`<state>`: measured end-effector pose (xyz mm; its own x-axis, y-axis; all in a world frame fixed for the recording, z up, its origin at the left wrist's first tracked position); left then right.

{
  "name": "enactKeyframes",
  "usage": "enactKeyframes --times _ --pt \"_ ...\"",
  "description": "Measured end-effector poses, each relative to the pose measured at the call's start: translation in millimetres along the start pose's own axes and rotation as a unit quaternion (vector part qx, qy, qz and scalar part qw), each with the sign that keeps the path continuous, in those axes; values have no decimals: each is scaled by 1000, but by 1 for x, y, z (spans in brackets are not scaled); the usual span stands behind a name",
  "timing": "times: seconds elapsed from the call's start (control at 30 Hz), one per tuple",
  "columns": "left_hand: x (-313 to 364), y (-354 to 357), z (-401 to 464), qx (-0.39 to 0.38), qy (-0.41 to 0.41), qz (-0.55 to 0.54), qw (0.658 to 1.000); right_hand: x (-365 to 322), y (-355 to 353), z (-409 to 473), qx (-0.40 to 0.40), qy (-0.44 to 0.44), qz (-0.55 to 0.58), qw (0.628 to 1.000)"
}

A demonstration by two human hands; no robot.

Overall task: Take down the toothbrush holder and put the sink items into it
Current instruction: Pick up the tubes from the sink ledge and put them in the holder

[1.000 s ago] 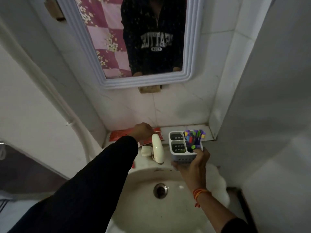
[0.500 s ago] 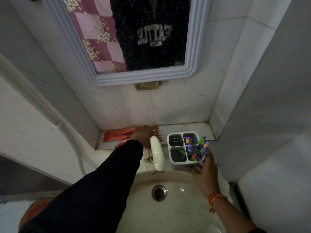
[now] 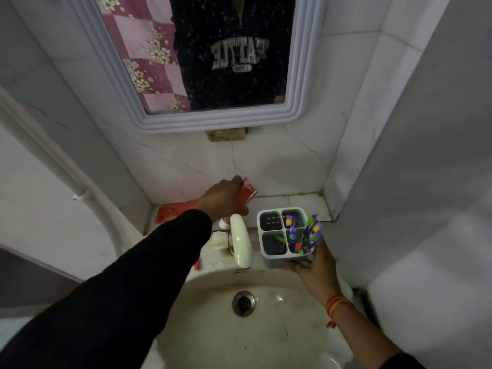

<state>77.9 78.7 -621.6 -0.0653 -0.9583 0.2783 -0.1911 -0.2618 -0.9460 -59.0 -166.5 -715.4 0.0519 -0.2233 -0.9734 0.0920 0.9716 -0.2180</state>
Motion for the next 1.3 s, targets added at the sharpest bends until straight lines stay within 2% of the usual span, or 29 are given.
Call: enactKeyframes --times 0.13,0.23,0.33,0.5,0.6,0.7,0.73,0.8,0.93,1.0,1.1,1.3 --pt "47 -45 -18 109 62 -129 984 -5 -4 3 -12 -13 -44 999" --pt "82 -61 -29 128 103 -210 964 -6 -4 5 -28 -7 -62 998" --pt "107 -55 -34 85 141 -206 965 -9 -5 6 -28 -11 -84 996" --pt "119 -32 -33 -7 125 -78 989 -15 -5 6 -21 -24 -87 996" --pt "109 -34 -31 -45 92 -142 985 -14 -6 7 -26 -31 -90 995" --pt "77 -44 -19 -25 23 -247 968 -10 -8 9 -27 -31 -98 994" --pt "63 -45 -12 -12 1 -237 971 -8 -9 10 -30 -33 -104 994" --pt "36 -38 1 -5 -39 -153 987 -5 -9 12 -36 -33 -104 993" --pt "-7 0 20 -62 -97 -28 993 -3 -10 14 -38 -38 -95 994" --pt "-16 17 29 -62 -90 50 993 -2 -9 14 -44 -41 -88 994" --pt "-20 36 39 -66 -71 110 989 4 -8 17 -47 -37 -71 996" --pt "-29 64 59 -24 -12 182 983 5 -8 18 -55 -26 -75 995"
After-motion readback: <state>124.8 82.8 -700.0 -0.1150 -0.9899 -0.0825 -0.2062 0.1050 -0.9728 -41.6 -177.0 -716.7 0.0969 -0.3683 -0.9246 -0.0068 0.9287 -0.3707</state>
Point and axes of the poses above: each hand's wrist, its own z-axis towards the middle knuckle, its own y-axis out of the palm, x = y × z, the point moved 3 cm from there along z, towards the middle knuckle, and after that the axes turned 4 degrees about -y, right-handed, at the moved point
